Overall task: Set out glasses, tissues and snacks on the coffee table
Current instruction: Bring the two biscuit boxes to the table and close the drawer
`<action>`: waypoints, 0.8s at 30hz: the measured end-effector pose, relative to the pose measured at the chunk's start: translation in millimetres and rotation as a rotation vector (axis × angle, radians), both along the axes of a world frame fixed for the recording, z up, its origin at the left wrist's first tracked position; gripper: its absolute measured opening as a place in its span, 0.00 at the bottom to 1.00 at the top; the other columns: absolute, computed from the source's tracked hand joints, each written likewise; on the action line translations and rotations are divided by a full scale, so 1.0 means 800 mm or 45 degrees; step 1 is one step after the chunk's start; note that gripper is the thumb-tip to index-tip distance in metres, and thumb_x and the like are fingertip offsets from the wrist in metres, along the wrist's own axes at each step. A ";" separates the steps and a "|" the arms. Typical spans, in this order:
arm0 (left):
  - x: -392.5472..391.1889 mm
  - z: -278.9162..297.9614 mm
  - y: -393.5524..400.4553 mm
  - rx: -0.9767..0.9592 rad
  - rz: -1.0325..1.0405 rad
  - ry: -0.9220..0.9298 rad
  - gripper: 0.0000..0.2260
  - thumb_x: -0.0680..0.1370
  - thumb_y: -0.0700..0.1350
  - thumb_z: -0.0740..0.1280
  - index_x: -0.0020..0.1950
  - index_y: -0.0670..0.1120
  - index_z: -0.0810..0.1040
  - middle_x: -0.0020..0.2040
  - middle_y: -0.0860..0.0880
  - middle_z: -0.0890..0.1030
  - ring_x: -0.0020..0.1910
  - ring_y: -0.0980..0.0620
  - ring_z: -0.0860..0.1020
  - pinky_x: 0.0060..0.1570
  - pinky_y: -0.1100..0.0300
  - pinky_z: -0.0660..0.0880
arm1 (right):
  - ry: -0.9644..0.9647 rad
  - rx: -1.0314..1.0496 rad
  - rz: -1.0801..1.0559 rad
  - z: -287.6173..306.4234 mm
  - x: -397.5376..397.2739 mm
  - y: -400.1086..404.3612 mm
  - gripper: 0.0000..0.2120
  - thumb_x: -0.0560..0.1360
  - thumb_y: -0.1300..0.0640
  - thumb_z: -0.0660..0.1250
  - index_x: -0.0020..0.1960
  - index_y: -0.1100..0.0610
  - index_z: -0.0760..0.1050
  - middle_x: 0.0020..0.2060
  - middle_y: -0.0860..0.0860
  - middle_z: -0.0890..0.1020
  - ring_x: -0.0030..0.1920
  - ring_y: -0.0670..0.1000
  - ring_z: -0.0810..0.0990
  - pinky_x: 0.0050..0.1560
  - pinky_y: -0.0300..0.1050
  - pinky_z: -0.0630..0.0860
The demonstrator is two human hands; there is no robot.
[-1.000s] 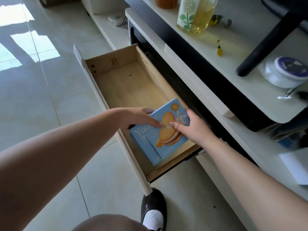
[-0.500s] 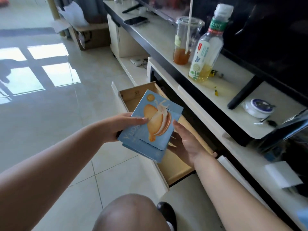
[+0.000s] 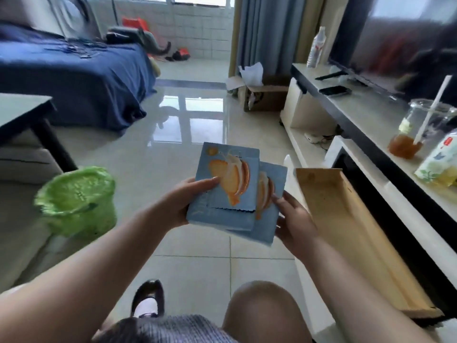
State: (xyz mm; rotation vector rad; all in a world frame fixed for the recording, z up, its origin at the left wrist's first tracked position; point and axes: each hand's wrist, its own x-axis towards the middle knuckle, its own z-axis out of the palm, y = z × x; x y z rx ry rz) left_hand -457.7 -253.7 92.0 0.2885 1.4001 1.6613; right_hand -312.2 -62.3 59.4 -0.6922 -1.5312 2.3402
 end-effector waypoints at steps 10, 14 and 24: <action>0.017 0.057 -0.284 -0.006 0.786 0.063 0.30 0.66 0.49 0.74 0.64 0.37 0.75 0.56 0.37 0.81 0.43 0.42 0.83 0.40 0.51 0.80 | 0.084 0.149 0.407 0.070 -0.109 -0.173 0.17 0.78 0.51 0.62 0.64 0.57 0.72 0.54 0.59 0.81 0.51 0.62 0.80 0.48 0.57 0.81; 0.048 0.073 -0.383 -0.046 1.100 0.081 0.26 0.69 0.49 0.73 0.63 0.38 0.76 0.58 0.38 0.80 0.42 0.42 0.83 0.36 0.53 0.80 | 0.135 0.168 0.607 0.091 -0.142 -0.253 0.18 0.78 0.50 0.61 0.63 0.60 0.74 0.50 0.58 0.81 0.45 0.57 0.80 0.42 0.51 0.81; 0.064 0.076 -0.573 -0.283 1.692 0.103 0.18 0.72 0.48 0.72 0.58 0.40 0.76 0.48 0.39 0.83 0.35 0.45 0.82 0.32 0.55 0.80 | 0.029 0.267 0.914 0.095 -0.236 -0.437 0.14 0.79 0.49 0.58 0.48 0.57 0.78 0.37 0.54 0.85 0.39 0.54 0.82 0.42 0.52 0.80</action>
